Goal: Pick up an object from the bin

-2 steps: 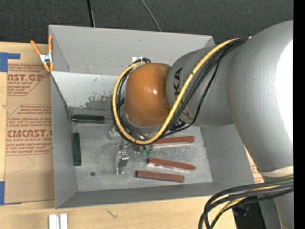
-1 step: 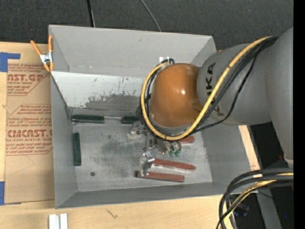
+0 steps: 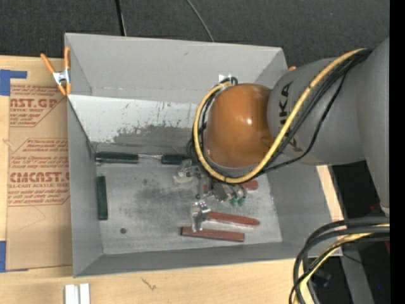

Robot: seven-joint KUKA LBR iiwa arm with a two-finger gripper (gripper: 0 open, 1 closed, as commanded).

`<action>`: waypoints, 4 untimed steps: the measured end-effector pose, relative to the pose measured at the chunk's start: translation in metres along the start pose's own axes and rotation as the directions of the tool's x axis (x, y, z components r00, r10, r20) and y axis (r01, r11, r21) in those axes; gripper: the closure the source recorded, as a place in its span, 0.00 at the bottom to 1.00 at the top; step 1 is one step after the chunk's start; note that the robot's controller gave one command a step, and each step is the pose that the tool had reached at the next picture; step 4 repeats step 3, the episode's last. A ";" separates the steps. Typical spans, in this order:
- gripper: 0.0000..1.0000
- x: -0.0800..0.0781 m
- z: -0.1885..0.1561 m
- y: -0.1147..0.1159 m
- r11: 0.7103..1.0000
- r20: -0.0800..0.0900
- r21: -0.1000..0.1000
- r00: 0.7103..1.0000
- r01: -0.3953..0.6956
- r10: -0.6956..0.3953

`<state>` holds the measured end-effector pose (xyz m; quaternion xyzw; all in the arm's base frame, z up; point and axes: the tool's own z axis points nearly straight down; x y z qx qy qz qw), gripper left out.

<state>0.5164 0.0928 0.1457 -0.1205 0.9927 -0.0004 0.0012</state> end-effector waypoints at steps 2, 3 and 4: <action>1.00 0.025 0.070 -0.033 0.989 0.015 0.000 0.989 0.146 -0.146; 1.00 0.036 -0.061 -0.025 0.991 -0.001 -0.002 0.991 0.137 -0.137; 1.00 0.036 -0.061 -0.025 0.991 -0.001 -0.002 0.991 0.137 -0.137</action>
Offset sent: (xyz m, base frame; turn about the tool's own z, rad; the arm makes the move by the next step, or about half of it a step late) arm 0.0000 0.0000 0.0000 0.0000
